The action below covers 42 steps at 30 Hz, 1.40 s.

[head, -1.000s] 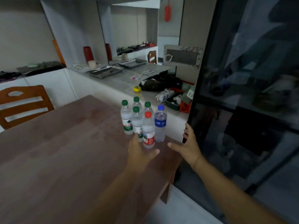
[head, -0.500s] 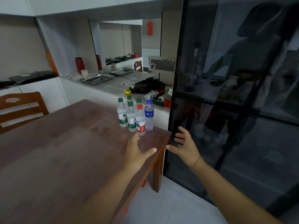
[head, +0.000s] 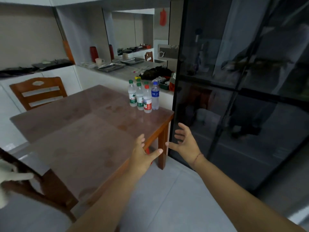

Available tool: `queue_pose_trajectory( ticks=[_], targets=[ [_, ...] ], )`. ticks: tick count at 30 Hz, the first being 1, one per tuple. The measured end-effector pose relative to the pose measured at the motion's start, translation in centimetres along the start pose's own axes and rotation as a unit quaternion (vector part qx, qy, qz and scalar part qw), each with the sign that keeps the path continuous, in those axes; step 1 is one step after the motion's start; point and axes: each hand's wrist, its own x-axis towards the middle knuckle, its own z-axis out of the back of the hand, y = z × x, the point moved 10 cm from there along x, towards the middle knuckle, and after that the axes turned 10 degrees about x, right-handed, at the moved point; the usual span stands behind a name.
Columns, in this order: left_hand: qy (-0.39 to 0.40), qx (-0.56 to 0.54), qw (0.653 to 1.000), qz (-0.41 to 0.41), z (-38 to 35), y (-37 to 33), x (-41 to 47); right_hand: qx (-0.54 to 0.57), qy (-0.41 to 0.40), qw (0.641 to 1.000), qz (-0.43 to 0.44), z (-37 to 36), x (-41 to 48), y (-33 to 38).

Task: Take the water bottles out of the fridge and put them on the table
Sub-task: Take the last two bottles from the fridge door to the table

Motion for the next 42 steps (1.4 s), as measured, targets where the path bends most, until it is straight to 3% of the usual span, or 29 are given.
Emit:
queue_pose_trajectory(
  ticks=[11, 18, 32, 42],
  targets=[
    [0.018, 0.037, 0.997, -0.061, 4.2, -3.1, -11.3, -0.020, -0.056, 0.998, 0.031, 1.1, -14.0, 5.8],
    [0.049, 0.051, 0.991, -0.115, 3.3, -6.4, -17.8, -0.035, -0.109, 0.993, 0.042, 4.4, -23.8, 8.5],
    [0.140, 0.019, 0.961, -0.240, -7.4, -19.7, -28.2, -0.063, -0.239, 0.962, 0.112, 19.4, -35.8, 15.3],
    [0.154, -0.024, 0.933, -0.324, -16.9, -34.7, -35.5, -0.062, -0.281, 0.942, 0.171, 34.5, -41.3, 22.9]
  ],
)
